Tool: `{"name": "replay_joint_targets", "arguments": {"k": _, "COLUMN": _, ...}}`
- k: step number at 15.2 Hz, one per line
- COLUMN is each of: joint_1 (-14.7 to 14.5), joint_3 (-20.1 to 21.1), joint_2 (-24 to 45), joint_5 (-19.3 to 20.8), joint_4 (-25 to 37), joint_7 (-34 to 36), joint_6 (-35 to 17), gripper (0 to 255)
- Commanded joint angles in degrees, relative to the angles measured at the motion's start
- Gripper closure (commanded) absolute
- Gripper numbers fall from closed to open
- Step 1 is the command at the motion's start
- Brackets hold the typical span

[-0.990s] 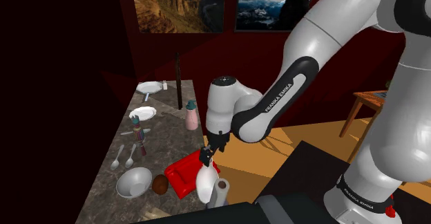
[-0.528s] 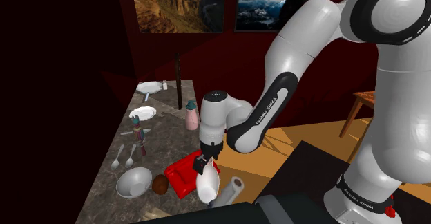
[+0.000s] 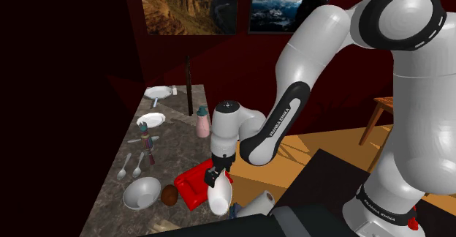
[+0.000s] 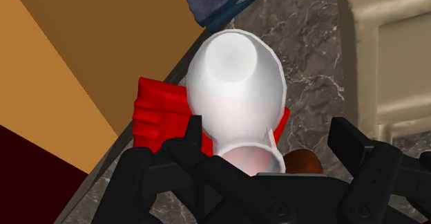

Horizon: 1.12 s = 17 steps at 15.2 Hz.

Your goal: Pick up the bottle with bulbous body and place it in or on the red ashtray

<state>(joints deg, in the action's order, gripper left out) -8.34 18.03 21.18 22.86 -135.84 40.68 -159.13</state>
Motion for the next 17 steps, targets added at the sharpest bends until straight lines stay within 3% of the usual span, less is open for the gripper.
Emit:
{"name": "replay_joint_targets", "arguments": {"k": 1, "joint_1": -0.02, "joint_3": -0.02, "joint_2": 0.03, "joint_5": 0.02, "joint_4": 0.01, "joint_7": 0.02, "joint_6": -0.02, "gripper": 0}}
{"name": "replay_joint_targets", "arguments": {"k": 2, "joint_1": -0.01, "joint_3": -0.01, "joint_2": 0.01, "joint_5": 0.01, "joint_4": 0.01, "joint_7": 0.01, "joint_6": -0.01, "gripper": 0}}
{"name": "replay_joint_targets", "arguments": {"k": 3, "joint_1": -0.01, "joint_3": -0.01, "joint_2": 0.01, "joint_5": 0.01, "joint_4": 0.01, "joint_7": 0.01, "joint_6": -0.01, "gripper": 255}}
{"name": "replay_joint_targets", "arguments": {"k": 12, "joint_1": -0.02, "joint_3": -0.02, "joint_2": 0.03, "joint_5": 0.02, "joint_4": 0.01, "joint_7": 0.02, "joint_6": -0.02, "gripper": 255}}
{"name": "replay_joint_targets", "arguments": {"k": 17, "joint_1": 2.06, "joint_3": 2.76, "joint_2": -3.89, "joint_5": -3.62, "joint_4": -0.70, "joint_7": -2.79, "joint_6": 3.01, "gripper": 255}}
